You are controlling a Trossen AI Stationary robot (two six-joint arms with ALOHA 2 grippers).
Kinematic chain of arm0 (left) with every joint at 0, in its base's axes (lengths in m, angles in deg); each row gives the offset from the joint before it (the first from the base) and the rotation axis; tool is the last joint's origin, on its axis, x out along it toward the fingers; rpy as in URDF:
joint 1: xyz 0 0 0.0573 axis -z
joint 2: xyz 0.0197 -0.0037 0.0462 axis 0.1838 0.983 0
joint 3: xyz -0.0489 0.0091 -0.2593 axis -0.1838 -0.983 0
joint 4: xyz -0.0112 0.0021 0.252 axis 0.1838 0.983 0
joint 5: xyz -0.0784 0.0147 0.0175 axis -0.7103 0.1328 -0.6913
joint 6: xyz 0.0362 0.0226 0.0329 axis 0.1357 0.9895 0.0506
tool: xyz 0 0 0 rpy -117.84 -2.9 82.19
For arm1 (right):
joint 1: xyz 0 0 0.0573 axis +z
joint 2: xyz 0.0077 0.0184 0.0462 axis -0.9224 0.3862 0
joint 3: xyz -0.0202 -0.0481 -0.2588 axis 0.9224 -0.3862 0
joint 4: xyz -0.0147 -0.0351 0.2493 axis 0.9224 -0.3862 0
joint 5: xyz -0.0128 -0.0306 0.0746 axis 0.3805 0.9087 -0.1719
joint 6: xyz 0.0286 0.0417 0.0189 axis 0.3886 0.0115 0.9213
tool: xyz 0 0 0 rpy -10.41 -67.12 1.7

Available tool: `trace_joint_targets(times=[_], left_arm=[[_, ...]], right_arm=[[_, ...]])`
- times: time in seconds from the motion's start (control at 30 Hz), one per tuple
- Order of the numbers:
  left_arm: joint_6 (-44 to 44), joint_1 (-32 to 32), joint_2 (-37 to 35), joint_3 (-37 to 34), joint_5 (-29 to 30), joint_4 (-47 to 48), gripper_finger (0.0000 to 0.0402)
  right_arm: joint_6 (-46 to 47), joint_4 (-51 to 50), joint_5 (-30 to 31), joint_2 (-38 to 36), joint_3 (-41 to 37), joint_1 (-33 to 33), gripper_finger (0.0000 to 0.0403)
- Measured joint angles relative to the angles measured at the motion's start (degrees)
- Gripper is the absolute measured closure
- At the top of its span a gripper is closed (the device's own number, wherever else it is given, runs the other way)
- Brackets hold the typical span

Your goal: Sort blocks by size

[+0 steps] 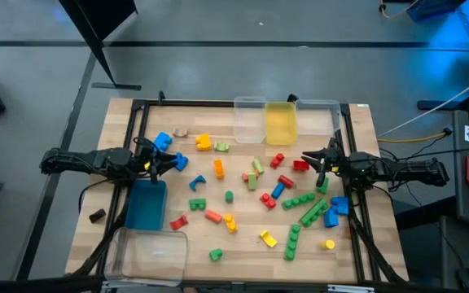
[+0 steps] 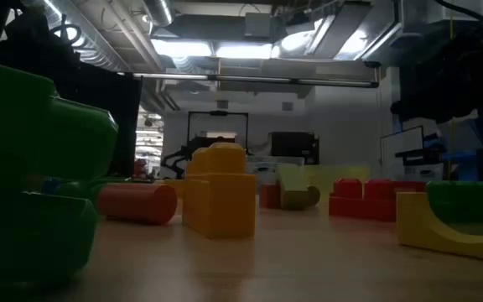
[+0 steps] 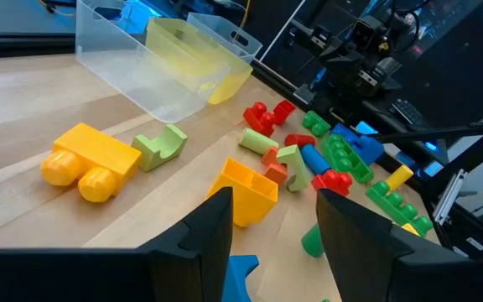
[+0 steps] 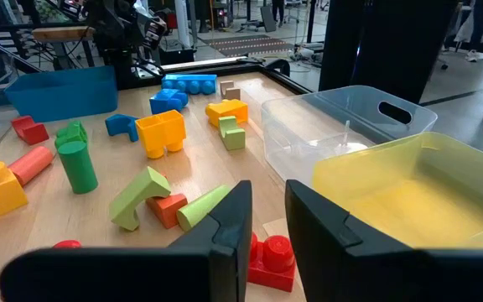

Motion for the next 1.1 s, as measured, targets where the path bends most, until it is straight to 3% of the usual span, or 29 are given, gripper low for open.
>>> trace_joint_targets(times=[0.4, 0.6, 1.1], left_arm=[[0.01, 0.02, 0.01, 0.00, -0.03, 0.00, 0.0245], [6.02, 0.02, 0.02, 0.00, -0.02, 0.00, 0.0245], [10.70, 0.02, 0.01, -0.04, 0.08, -0.54, 0.0245]], right_arm=[[0.00, 0.00, 0.01, 0.01, 0.00, -0.01, 0.0327], [0.00, 0.00, 0.01, 0.00, 0.00, -0.01, 0.0327], [0.00, 1.03, 0.01, 0.02, -0.07, -0.01, 0.0327]])
